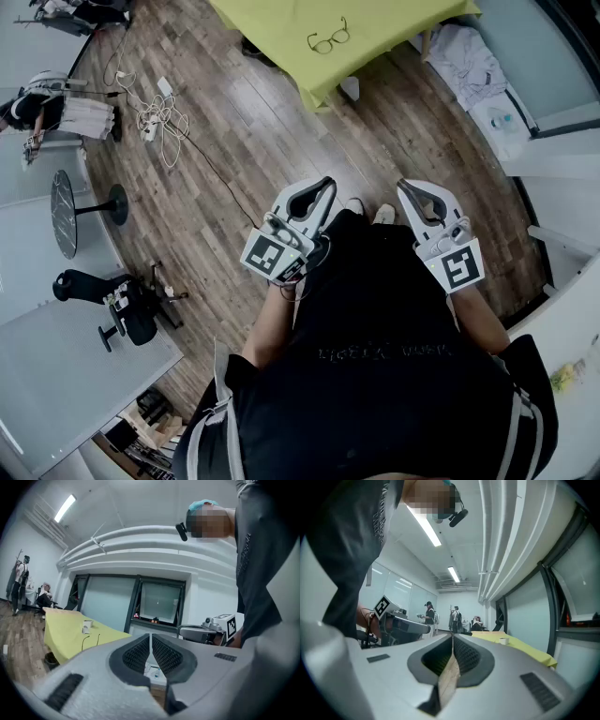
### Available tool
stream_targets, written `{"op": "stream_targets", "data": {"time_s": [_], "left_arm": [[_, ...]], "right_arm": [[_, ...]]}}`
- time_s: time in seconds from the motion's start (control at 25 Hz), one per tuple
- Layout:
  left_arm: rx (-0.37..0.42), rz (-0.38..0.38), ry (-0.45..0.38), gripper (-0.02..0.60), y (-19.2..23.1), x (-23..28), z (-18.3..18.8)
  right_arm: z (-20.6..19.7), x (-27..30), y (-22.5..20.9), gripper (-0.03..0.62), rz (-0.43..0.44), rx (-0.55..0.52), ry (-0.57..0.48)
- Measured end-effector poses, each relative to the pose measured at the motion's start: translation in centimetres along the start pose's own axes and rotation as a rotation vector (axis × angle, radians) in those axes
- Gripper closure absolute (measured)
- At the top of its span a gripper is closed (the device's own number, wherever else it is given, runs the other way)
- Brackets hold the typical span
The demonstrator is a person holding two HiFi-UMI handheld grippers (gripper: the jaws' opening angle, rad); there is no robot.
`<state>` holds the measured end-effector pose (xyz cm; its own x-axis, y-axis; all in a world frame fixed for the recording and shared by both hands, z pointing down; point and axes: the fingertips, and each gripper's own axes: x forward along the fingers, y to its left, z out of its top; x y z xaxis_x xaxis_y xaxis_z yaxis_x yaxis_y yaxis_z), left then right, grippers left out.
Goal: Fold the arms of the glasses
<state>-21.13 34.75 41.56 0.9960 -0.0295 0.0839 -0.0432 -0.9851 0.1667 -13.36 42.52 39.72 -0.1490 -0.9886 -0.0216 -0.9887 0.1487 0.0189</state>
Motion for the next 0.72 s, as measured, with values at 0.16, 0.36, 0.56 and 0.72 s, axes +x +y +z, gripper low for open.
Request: {"op": "stream_targets", "data": {"time_s": [0.16, 0.36, 0.56, 0.72], "left_arm": [[-0.034, -0.005, 0.005, 0.549, -0.7, -1.0, -1.5], [-0.019, 0.014, -0.008, 0.549, -0.3, -1.4, -0.7], [-0.009, 0.023, -0.022, 0.549, 0.6, -1.1, -0.1], [-0.023, 0.013, -0.018, 0.549, 1.7, 0.2, -0.3]], "right_arm": [[-0.3, -0.2, 0.7, 0.560, 0.001, 0.038, -0.024], [-0.9, -0.8, 1.6, 0.560, 0.037, 0.018, -0.002], [-1.3, -0.4, 0.3, 0.562, 0.019, 0.064, 0.013], [-1.8, 0.4, -0.3, 0.561, 0.089, 0.077, -0.008]]}}
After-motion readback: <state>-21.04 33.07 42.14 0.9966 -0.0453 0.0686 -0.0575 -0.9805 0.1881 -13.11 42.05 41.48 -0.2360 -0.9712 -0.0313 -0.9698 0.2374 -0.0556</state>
